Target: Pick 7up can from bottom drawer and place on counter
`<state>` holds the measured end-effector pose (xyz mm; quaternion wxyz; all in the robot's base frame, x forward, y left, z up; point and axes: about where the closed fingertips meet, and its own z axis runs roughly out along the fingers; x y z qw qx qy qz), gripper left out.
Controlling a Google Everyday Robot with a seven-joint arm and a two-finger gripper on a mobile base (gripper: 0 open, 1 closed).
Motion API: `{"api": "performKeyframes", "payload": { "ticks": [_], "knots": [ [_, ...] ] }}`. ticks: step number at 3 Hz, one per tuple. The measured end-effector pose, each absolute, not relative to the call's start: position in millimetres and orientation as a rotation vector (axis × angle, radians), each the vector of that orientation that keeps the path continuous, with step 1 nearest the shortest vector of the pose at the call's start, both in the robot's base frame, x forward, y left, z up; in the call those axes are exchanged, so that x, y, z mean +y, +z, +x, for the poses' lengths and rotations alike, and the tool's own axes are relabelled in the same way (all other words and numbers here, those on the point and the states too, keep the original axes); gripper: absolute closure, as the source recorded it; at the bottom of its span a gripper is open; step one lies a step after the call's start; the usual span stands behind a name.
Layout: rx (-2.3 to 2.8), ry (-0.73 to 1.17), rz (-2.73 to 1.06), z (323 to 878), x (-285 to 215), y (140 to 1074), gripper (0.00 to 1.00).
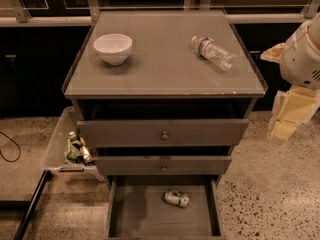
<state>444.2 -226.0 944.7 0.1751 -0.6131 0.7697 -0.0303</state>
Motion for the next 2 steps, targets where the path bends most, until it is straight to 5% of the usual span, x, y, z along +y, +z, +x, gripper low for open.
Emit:
{"api": "performKeyframes", "payload": {
  "ticks": [2],
  "knots": [
    [2.306, 0.033, -1.647, 448.0, -236.3, 844.9, 0.00]
  ]
}}
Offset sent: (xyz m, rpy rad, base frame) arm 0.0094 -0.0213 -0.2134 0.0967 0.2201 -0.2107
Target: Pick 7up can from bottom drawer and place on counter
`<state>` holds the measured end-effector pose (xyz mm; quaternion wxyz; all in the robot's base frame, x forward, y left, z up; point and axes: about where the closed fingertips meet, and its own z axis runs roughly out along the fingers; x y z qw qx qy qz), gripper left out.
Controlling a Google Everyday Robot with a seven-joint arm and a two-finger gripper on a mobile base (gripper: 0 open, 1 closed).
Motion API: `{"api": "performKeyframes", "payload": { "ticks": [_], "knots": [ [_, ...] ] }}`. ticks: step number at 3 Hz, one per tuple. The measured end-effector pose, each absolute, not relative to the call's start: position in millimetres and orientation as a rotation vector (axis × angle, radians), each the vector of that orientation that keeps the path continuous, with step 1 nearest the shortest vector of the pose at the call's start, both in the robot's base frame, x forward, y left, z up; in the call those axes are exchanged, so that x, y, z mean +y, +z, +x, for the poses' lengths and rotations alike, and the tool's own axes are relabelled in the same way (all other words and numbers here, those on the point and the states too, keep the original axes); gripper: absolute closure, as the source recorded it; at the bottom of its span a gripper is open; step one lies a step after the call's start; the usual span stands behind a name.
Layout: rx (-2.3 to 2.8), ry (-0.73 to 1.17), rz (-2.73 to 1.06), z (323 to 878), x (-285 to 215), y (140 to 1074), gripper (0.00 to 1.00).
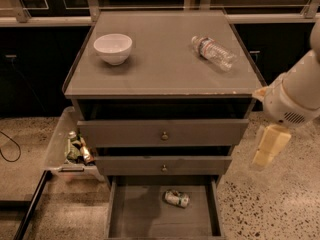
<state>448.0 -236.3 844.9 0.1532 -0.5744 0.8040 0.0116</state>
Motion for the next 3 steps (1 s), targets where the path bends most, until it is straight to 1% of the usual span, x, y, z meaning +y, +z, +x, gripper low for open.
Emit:
{"api": "performKeyframes", "payload": {
  "ticks": [1, 3],
  "knots": [
    [2.392, 0.171, -1.589, 448.6, -246.6, 760.1, 0.00],
    [2.490, 0.415, -1.611, 443.9, -252.8, 619.8, 0.00]
  ]
}}
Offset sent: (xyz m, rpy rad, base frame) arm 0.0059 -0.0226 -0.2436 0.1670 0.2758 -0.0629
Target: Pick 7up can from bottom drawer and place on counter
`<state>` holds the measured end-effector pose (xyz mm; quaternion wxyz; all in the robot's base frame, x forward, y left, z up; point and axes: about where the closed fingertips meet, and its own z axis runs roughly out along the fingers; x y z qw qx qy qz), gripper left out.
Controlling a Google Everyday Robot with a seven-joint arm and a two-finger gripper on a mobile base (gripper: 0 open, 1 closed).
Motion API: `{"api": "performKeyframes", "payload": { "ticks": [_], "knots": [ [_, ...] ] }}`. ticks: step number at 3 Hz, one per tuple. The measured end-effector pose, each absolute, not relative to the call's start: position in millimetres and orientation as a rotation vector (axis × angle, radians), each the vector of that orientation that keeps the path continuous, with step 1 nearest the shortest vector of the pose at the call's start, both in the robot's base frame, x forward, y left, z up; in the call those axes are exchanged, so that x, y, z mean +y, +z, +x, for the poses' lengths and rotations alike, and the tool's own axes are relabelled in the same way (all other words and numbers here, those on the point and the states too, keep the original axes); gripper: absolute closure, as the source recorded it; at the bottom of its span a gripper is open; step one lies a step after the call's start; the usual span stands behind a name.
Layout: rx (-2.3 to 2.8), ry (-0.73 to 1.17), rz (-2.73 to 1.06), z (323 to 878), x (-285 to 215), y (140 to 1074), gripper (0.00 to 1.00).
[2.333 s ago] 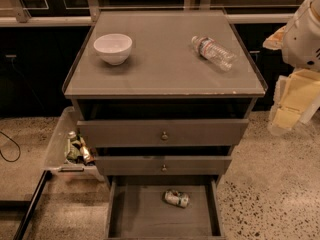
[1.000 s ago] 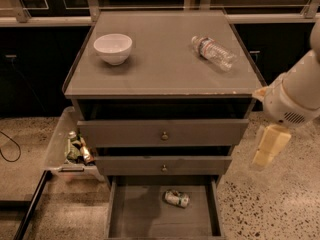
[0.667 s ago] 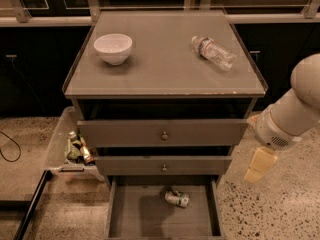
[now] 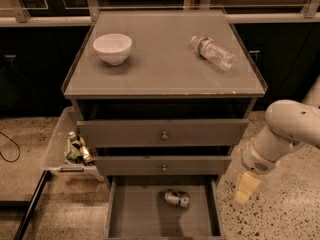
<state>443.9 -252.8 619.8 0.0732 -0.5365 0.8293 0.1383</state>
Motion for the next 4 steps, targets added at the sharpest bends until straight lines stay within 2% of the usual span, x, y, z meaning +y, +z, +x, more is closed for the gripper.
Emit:
{"api": "performKeyframes", "payload": {
  "ticks": [2, 4],
  "knots": [
    [2.502, 0.390, -1.598, 443.0, -256.1, 614.9, 0.00],
    [2.503, 0.391, -1.463, 460.8, -300.4, 553.1, 0.00]
  ]
}}
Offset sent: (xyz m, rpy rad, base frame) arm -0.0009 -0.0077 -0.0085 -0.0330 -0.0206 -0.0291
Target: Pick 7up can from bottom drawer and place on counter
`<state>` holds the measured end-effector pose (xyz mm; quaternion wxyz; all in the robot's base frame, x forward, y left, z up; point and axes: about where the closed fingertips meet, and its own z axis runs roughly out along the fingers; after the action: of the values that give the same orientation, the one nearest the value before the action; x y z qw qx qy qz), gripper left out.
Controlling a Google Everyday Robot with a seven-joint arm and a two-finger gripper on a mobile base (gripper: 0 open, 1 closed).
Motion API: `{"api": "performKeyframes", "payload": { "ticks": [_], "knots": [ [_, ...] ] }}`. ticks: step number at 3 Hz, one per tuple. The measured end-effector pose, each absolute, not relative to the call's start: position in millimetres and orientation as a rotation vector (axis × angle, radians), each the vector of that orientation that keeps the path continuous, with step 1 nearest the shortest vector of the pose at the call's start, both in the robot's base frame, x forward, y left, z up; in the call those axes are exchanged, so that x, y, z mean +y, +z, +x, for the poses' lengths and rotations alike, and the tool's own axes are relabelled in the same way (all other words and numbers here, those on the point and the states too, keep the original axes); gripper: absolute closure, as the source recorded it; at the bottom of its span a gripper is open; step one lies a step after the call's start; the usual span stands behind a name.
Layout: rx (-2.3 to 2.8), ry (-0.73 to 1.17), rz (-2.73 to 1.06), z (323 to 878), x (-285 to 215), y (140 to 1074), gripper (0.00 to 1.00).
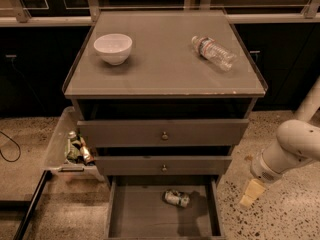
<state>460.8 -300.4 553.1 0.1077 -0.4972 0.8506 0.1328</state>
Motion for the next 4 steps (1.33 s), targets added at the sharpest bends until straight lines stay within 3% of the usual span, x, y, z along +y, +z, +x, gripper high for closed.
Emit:
{"api": "performKeyframes", "payload": {
  "ticks": [2, 4],
  "knots": [
    [2.428, 0.392, -1.531, 496.2, -315.8, 480.8, 0.00],
    [2.408, 0.381, -1.522, 494.3, -313.7, 476.4, 0.00]
  ]
}}
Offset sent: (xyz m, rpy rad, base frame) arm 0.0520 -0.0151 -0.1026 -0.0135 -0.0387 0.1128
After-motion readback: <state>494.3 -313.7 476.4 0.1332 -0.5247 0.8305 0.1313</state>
